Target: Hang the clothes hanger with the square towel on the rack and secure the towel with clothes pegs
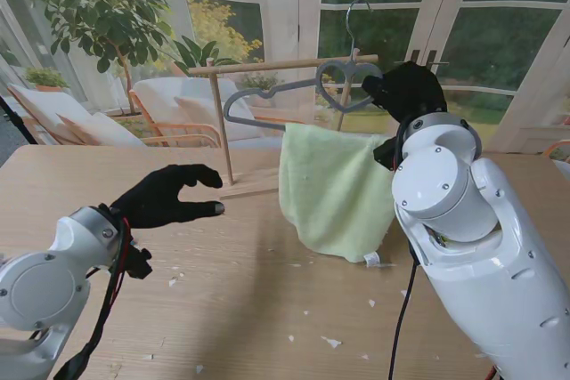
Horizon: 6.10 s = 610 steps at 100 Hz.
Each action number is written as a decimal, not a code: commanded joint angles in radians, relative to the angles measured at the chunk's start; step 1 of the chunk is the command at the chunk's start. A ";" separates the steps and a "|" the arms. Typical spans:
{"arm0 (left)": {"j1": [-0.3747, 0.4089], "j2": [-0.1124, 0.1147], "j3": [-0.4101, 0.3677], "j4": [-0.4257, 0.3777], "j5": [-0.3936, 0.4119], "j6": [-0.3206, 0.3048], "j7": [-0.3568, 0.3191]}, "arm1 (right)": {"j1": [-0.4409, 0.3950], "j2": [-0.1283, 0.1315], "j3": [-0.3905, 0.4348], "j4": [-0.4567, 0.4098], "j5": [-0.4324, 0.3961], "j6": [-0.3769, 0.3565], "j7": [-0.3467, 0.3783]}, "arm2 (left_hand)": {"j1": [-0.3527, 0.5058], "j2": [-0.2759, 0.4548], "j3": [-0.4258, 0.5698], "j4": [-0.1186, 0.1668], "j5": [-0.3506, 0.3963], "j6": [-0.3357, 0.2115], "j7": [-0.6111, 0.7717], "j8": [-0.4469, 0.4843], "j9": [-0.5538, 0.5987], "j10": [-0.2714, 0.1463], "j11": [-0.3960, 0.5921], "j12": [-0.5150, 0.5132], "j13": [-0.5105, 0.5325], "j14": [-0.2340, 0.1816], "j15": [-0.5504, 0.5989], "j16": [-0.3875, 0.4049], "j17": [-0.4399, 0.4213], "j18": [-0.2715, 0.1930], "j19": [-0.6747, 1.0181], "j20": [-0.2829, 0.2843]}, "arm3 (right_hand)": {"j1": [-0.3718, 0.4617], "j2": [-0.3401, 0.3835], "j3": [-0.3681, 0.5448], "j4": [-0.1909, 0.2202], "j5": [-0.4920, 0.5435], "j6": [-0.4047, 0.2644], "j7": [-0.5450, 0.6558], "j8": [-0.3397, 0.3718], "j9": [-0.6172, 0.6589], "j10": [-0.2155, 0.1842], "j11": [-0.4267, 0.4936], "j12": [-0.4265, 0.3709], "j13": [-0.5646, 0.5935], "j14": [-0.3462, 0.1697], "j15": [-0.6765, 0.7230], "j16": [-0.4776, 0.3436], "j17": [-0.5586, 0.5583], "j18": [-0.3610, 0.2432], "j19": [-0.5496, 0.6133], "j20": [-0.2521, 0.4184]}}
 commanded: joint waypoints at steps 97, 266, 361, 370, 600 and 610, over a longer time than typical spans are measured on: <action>-0.360 -0.129 0.457 0.554 -0.296 0.069 0.364 | 0.002 0.009 -0.009 -0.067 0.024 -0.030 0.075 | 0.183 -0.031 0.213 -0.007 -0.100 -0.417 -0.028 -0.249 -0.257 -0.151 0.012 -0.049 -0.164 -0.113 -0.053 -0.058 -0.093 -0.131 -0.061 -0.063 | 0.035 0.037 0.041 0.056 0.066 0.073 0.037 0.014 0.093 0.061 0.126 0.011 0.003 -0.084 0.146 0.083 0.107 -0.279 0.209 1.080; -0.240 -0.032 0.171 0.403 0.017 0.253 0.121 | 0.003 0.003 0.034 -0.118 0.125 0.040 0.077 | 0.108 -0.003 0.123 0.011 -0.144 -0.092 -0.094 -0.204 -0.201 -0.066 -0.032 -0.090 -0.139 -0.074 -0.086 -0.091 -0.053 -0.107 -0.243 -0.019 | 0.045 0.043 0.024 0.059 0.065 0.077 0.024 0.024 0.093 0.067 0.126 0.010 0.003 -0.084 0.145 0.080 0.107 -0.280 0.209 1.075; -0.301 -0.019 0.055 0.831 0.371 0.278 0.224 | -0.021 0.013 0.047 -0.108 0.110 0.039 0.100 | 0.079 -0.038 0.182 0.006 -0.157 -0.075 0.124 -0.030 -0.314 -0.099 0.023 -0.013 -0.182 -0.127 -0.121 -0.021 -0.052 -0.138 -0.221 0.033 | 0.041 0.044 0.027 0.063 0.065 0.073 0.024 0.029 0.093 0.067 0.126 0.010 0.003 -0.085 0.145 0.077 0.107 -0.284 0.209 1.071; -0.302 -0.018 0.068 0.842 0.397 0.300 0.231 | -0.023 0.013 0.047 -0.109 0.110 0.038 0.100 | 0.073 -0.038 0.187 0.004 -0.167 -0.049 0.201 0.030 -0.315 -0.103 0.024 -0.005 -0.186 -0.130 -0.120 -0.014 -0.046 -0.140 -0.218 0.039 | 0.041 0.044 0.027 0.063 0.065 0.073 0.024 0.029 0.093 0.067 0.126 0.010 0.003 -0.085 0.145 0.077 0.107 -0.284 0.209 1.071; -0.220 -0.010 0.100 0.828 0.382 0.380 0.182 | -0.050 0.015 0.076 -0.119 0.144 0.017 0.107 | -0.019 -0.111 0.262 0.005 -0.350 -0.131 -0.408 -0.156 -0.379 -0.157 -0.306 -0.075 -0.302 -0.190 -0.167 -0.207 -0.130 -0.188 -0.283 -0.132 | 0.042 0.047 0.029 0.067 0.065 0.075 0.023 0.031 0.093 0.067 0.126 0.010 0.003 -0.080 0.145 0.074 0.107 -0.283 0.209 1.069; -0.218 -0.003 0.085 0.831 0.397 0.329 0.157 | -0.050 0.014 0.075 -0.117 0.145 0.018 0.107 | 0.057 -0.112 0.277 0.023 -0.342 -0.222 -0.345 -0.147 -0.375 -0.199 -0.298 -0.093 -0.313 -0.209 -0.170 -0.210 -0.134 -0.209 -0.285 -0.134 | 0.041 0.047 0.028 0.067 0.065 0.075 0.022 0.031 0.093 0.067 0.126 0.010 0.003 -0.080 0.145 0.074 0.107 -0.283 0.209 1.069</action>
